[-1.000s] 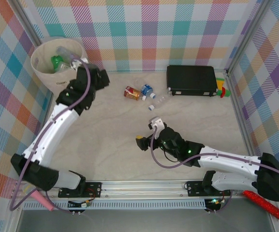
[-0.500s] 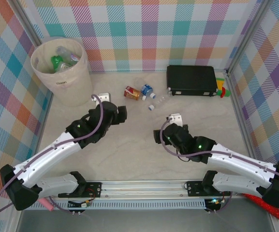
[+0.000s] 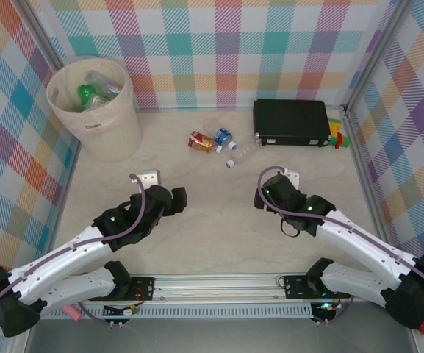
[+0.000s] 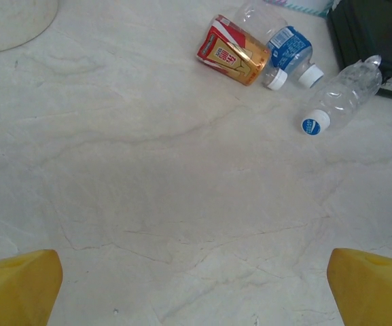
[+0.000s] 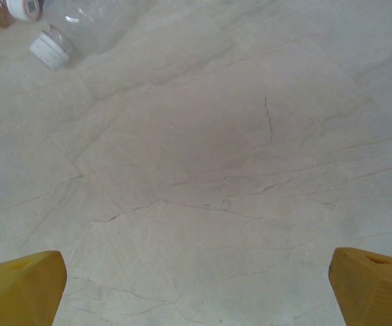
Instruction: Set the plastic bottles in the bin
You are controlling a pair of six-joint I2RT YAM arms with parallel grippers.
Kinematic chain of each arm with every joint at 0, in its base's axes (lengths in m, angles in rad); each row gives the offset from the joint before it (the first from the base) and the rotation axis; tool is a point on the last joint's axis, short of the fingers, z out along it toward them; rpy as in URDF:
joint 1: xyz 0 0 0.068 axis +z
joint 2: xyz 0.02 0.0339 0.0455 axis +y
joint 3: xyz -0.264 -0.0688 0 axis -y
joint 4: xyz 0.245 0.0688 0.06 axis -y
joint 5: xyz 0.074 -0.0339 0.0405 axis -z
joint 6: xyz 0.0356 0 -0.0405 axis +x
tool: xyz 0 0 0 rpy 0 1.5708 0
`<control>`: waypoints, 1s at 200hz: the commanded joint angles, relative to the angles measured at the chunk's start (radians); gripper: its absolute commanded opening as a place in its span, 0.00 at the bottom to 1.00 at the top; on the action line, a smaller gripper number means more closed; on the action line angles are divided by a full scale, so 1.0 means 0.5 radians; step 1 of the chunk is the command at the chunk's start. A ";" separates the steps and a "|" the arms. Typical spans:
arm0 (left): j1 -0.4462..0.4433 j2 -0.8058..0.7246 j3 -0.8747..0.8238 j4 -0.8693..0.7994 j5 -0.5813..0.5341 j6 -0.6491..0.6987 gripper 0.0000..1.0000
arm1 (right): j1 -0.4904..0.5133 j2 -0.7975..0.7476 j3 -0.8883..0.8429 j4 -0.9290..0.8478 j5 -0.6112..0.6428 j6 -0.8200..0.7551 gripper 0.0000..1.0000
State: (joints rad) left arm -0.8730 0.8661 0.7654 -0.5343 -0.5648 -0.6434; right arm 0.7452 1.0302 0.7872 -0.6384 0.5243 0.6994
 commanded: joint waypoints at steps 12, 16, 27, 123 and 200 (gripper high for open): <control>-0.022 -0.145 -0.104 0.074 0.052 -0.091 1.00 | -0.018 0.161 0.098 0.093 -0.148 0.064 0.99; -0.021 -0.158 -0.111 0.080 0.070 -0.088 0.99 | -0.020 0.183 0.102 0.118 -0.173 0.064 0.99; -0.022 -0.173 -0.129 0.074 0.117 -0.085 1.00 | -0.020 0.232 0.113 0.218 -0.253 0.074 0.99; -0.021 -0.166 -0.059 -0.035 0.087 -0.066 1.00 | -0.106 0.846 0.547 0.456 -0.480 0.082 0.89; -0.021 -0.220 -0.061 -0.043 0.181 -0.079 1.00 | -0.257 1.402 1.026 0.431 -0.533 0.098 0.85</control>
State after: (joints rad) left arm -0.8749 0.7719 0.7162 -0.5468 -0.4946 -0.6701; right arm 0.6300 1.6680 1.2186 -0.4194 0.2558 0.7483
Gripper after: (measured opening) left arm 0.995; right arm 0.854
